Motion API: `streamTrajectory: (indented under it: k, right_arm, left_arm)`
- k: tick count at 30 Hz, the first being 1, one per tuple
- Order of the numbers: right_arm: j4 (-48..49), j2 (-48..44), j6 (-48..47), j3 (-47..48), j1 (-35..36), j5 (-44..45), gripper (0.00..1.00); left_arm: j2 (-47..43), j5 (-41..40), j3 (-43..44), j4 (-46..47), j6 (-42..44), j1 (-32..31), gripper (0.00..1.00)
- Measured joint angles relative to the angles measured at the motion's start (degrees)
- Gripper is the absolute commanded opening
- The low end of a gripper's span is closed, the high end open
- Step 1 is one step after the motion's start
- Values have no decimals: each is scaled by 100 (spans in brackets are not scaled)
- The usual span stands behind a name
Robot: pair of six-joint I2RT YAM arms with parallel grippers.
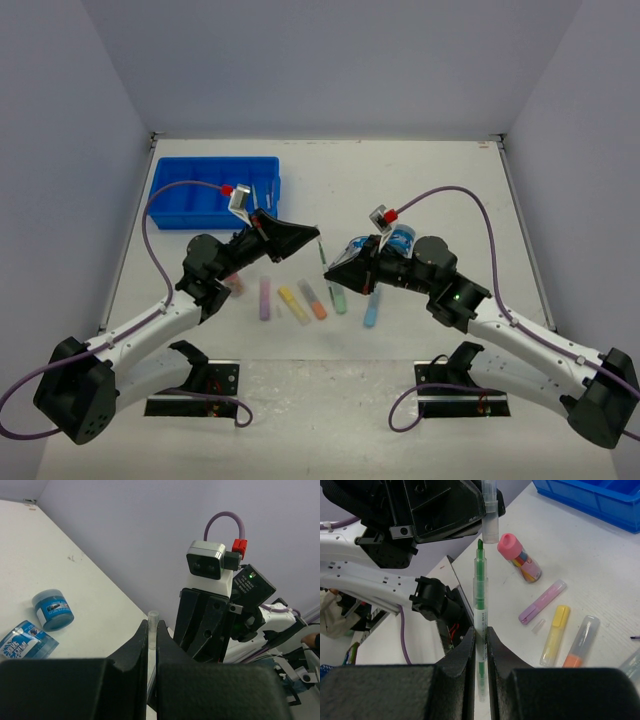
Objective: Sort the stationery into containers
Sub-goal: Close the pen cap on the pen.
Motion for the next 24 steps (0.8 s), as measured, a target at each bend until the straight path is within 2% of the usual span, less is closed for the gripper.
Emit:
streamTrajectory:
  k: [24]
  right_arm:
    - [-89,113,-62,156,48,59,0]
  left_arm:
    - [-168,-156,75,-150,246,7,0]
